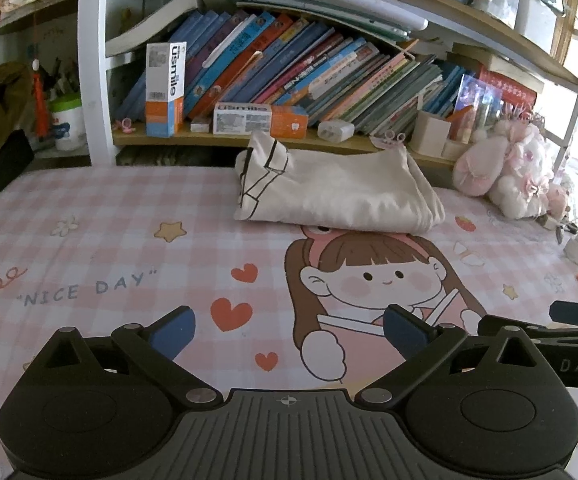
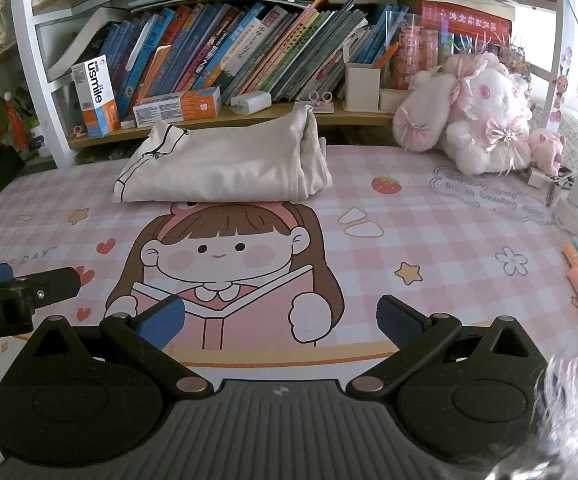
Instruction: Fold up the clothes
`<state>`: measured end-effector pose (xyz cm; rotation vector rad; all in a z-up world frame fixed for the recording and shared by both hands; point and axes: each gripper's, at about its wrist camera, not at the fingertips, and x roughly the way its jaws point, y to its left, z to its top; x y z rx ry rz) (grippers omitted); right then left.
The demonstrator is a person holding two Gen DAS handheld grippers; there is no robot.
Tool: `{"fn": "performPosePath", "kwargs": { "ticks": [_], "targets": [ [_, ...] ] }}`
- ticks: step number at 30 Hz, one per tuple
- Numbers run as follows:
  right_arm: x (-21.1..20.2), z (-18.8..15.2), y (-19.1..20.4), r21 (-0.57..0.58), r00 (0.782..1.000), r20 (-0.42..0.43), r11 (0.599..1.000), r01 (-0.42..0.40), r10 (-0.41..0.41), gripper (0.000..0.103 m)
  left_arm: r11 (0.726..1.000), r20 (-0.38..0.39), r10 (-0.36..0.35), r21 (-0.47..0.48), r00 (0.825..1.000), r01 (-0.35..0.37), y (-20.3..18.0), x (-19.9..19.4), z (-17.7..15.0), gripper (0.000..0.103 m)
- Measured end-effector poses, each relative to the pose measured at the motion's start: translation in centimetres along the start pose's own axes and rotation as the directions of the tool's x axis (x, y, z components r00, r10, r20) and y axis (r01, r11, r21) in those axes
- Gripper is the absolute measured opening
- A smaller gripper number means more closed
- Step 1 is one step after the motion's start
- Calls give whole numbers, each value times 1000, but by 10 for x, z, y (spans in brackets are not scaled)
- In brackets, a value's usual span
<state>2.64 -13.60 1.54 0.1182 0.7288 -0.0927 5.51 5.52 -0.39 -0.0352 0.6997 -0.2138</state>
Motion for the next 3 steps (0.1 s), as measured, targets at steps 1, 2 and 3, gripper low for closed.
{"fn": "performPosePath", "kwargs": {
  "ticks": [1, 2, 3],
  "targets": [
    [0, 0, 0, 0, 1000, 0, 1000, 0, 0, 103, 1000, 0, 0, 2, 1000, 0, 0, 0, 0, 101],
    [0, 0, 0, 0, 1000, -1, 1000, -1, 1, 103, 1000, -2, 2, 3, 1000, -2, -1, 0, 0, 101],
    [0, 0, 0, 1, 1000, -2, 1000, 0, 0, 103, 1000, -3, 4, 5, 1000, -4, 0, 1, -1, 101]
  ]
}}
